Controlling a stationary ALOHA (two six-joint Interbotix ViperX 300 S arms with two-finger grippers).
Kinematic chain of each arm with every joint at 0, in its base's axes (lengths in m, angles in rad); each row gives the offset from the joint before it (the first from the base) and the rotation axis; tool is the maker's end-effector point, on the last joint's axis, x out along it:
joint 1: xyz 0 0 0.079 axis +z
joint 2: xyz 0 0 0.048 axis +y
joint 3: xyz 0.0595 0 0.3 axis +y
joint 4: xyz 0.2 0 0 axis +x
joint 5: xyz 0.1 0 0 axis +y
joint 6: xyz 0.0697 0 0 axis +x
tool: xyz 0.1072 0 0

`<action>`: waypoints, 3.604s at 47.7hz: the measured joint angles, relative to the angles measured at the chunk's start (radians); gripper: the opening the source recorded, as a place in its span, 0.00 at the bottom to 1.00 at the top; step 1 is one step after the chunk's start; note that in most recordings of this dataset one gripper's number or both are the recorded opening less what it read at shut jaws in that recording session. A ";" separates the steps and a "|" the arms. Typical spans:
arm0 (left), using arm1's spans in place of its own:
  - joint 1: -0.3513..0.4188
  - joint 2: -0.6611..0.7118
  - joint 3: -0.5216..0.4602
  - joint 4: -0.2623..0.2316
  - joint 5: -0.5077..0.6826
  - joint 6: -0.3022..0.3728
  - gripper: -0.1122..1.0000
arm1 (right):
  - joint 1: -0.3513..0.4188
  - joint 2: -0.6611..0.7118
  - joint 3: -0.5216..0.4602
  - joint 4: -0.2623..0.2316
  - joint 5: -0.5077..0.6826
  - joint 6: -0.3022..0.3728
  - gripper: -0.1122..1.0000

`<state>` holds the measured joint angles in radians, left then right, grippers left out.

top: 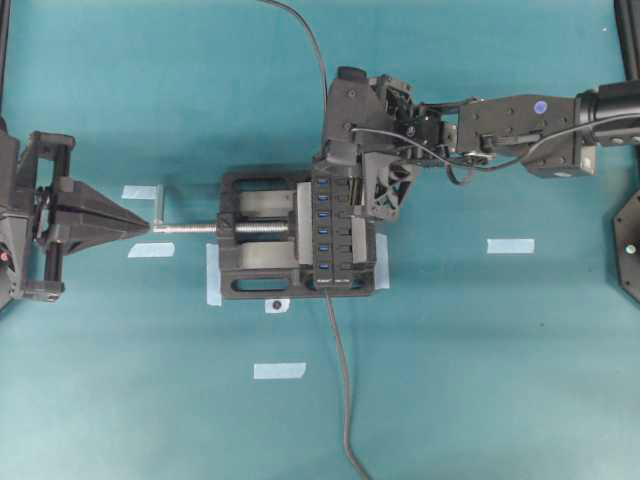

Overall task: Insert the USB into the second port from the front of the fixed hub.
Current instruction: 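Pull the USB plug out of the rear port with the right gripper, then carry the USB plug along the hub toward the front ports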

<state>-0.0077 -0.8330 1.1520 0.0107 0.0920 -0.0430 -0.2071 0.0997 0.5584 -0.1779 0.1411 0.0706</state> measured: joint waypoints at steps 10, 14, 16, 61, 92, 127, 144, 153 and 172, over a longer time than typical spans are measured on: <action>0.000 0.000 0.000 -0.002 0.000 0.000 0.10 | 0.000 0.000 0.000 0.000 0.000 0.000 0.18; 0.000 0.000 0.000 0.000 0.000 0.000 0.10 | 0.000 0.000 0.000 0.000 0.002 0.000 0.16; 0.000 0.002 0.000 0.000 0.000 0.000 0.10 | 0.000 0.000 0.000 -0.002 0.002 0.000 0.14; 0.000 0.000 -0.006 -0.002 0.000 0.000 0.10 | 0.003 -0.046 -0.006 0.000 0.018 0.000 0.14; 0.000 0.002 -0.008 0.000 0.000 0.000 0.10 | 0.037 -0.052 -0.043 0.012 0.083 0.000 0.14; 0.000 0.003 -0.012 -0.002 0.000 0.000 0.10 | 0.123 -0.123 -0.092 0.055 0.250 0.069 0.14; 0.000 0.002 -0.012 0.000 -0.002 0.000 0.10 | 0.166 -0.124 -0.092 0.055 0.255 0.091 0.14; 0.000 0.003 -0.012 0.000 0.000 0.000 0.10 | 0.183 -0.124 -0.091 0.057 0.255 0.106 0.14; 0.000 0.003 -0.012 -0.002 0.000 0.000 0.10 | 0.210 -0.109 -0.091 0.057 0.255 0.114 0.14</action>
<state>-0.0077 -0.8299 1.1397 0.0092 0.0920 -0.0430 0.0031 -0.0092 0.4679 -0.1212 0.3958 0.1841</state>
